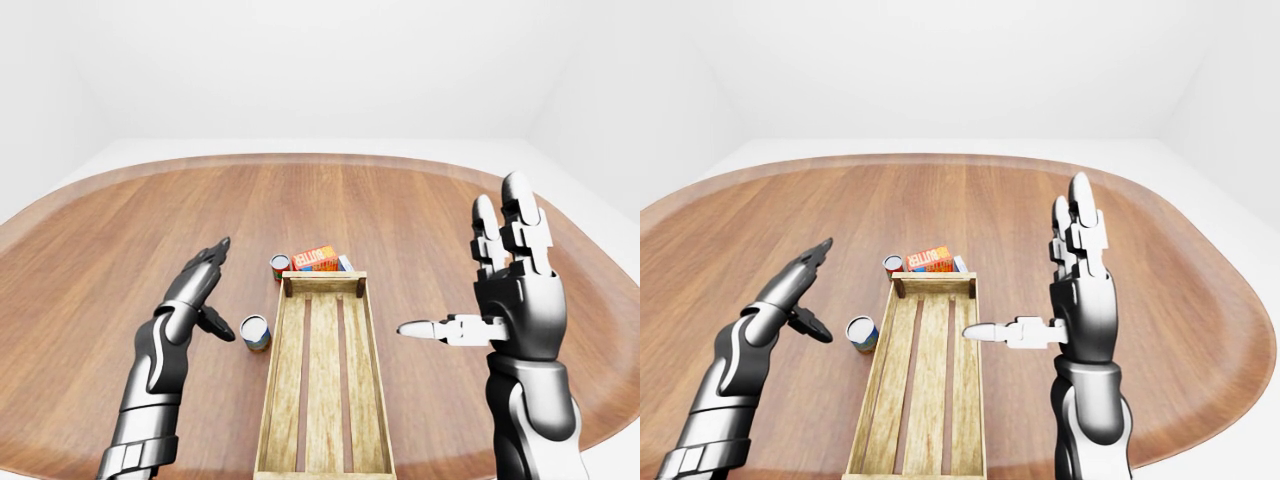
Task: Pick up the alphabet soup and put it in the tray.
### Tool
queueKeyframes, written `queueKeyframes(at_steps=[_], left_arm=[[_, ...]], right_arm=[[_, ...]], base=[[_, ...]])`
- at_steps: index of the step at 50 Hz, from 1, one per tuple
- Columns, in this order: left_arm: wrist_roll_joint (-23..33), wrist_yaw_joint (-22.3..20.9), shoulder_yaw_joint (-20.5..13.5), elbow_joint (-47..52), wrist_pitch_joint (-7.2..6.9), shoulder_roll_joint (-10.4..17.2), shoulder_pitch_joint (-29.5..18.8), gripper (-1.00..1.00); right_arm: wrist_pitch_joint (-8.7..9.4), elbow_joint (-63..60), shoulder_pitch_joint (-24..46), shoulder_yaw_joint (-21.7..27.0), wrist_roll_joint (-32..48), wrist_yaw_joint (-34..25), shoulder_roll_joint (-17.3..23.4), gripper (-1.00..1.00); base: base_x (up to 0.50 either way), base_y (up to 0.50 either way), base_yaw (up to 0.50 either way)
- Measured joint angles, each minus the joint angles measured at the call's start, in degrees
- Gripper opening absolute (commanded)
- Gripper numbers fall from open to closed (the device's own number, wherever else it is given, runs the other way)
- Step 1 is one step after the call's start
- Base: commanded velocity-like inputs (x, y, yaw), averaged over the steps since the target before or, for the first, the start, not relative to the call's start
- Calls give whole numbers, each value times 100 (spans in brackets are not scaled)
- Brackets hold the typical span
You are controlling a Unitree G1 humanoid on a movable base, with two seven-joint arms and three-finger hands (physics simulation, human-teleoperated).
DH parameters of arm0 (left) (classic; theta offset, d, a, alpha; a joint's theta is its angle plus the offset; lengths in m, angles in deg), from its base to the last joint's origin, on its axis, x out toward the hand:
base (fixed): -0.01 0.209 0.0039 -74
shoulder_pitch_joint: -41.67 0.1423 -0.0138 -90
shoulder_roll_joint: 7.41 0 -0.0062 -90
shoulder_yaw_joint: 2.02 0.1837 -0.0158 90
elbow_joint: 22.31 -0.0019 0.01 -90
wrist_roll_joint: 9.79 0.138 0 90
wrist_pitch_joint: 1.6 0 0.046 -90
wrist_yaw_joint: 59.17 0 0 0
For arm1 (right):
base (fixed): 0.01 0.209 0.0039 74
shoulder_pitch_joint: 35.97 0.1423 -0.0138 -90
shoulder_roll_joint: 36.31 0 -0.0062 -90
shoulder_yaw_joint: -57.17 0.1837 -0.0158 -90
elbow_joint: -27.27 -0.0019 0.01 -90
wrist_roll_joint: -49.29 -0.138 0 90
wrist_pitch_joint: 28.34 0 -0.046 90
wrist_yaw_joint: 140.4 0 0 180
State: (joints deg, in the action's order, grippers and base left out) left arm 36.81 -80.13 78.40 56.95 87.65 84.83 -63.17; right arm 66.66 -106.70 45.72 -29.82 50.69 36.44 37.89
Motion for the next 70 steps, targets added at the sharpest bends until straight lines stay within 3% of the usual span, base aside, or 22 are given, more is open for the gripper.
queueKeyframes(at_steps=[29, 48, 70], left_arm=[[75, 721, 454, -2288, 571, 71, -815, 100], [34, 1132, 702, -3839, 575, 121, -1398, 100], [18, 1291, 924, -4975, 575, 98, -1906, 100]], right_arm=[[0, -179, -3, 101, -77, -6, -28, 98], [0, -257, -11, 155, -127, -1, -33, 98], [0, -253, -26, 135, -138, -14, -36, 98]], base=[[0, 0, 0], [0, 0, 0], [0, 0, 0]])
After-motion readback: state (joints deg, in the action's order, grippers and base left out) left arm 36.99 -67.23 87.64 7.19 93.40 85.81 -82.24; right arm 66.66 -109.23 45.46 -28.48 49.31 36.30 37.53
